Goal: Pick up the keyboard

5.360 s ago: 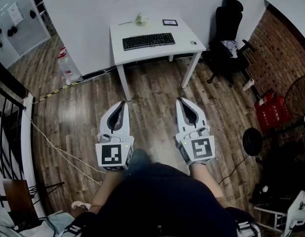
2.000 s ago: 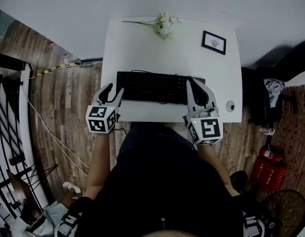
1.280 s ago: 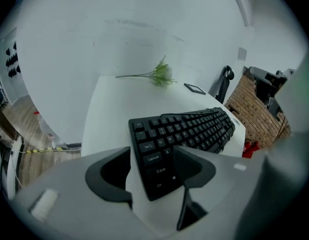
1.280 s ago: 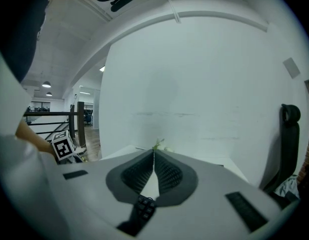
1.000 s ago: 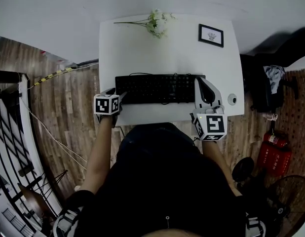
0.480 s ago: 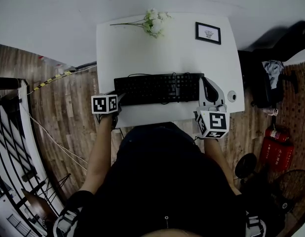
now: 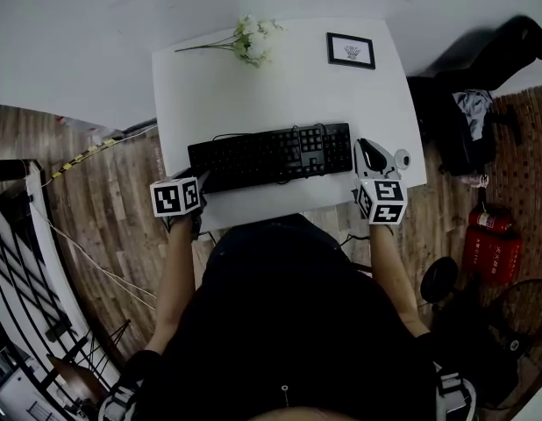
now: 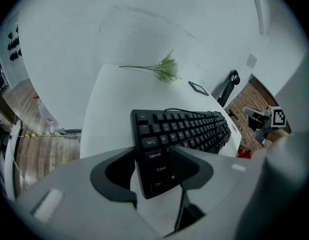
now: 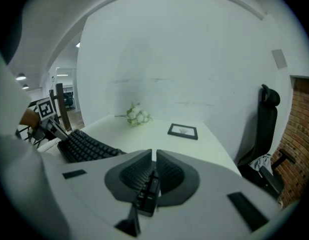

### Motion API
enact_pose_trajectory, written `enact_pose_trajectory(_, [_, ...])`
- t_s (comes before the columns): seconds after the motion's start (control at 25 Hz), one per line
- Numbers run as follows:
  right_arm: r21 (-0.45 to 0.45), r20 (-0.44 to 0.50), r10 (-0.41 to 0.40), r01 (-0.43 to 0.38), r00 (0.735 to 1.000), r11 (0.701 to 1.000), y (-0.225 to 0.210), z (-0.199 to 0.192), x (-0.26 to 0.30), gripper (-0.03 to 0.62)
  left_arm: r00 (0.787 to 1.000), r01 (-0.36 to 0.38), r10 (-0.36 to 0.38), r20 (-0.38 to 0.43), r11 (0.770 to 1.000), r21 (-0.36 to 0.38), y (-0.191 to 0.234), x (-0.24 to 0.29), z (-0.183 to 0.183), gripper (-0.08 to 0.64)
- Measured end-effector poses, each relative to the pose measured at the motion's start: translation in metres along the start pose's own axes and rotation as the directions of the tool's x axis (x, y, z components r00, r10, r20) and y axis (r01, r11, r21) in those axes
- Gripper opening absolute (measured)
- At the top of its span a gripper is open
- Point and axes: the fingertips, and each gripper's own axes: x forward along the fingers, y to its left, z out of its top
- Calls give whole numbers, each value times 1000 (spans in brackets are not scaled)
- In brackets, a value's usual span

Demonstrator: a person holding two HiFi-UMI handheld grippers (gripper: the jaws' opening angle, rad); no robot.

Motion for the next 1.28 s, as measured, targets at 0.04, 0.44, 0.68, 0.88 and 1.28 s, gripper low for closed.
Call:
enact_pose_trajectory(0.04, [0,-31,14,-14,999,1000,-2,-10,3,14,1000,-2,2,4,1000,3,-1,-2,1,227])
enact_pose_trajectory(0.44, [245,-274,281,-216,920,945,-3,-87,42,194,1000,-7,7,15,1000,17,-5,-10,7,224])
enact_pose_trajectory(0.68, [385,-329,375,-240,867,891,-3,-104,54,213,1000,-11,10,17,1000,22,-7,-14,10,224])
enact_pose_trajectory(0.88, [426,-353,421,-257,836,868,2,-112,57,215,1000,-18,18,21,999,27,-8,-18,12,222])
enact_pose_trajectory(1.28, [521,-422,479,-227,770,823,3,-117,62,213,999,-49,48,21,998,41,-11,-24,17,222])
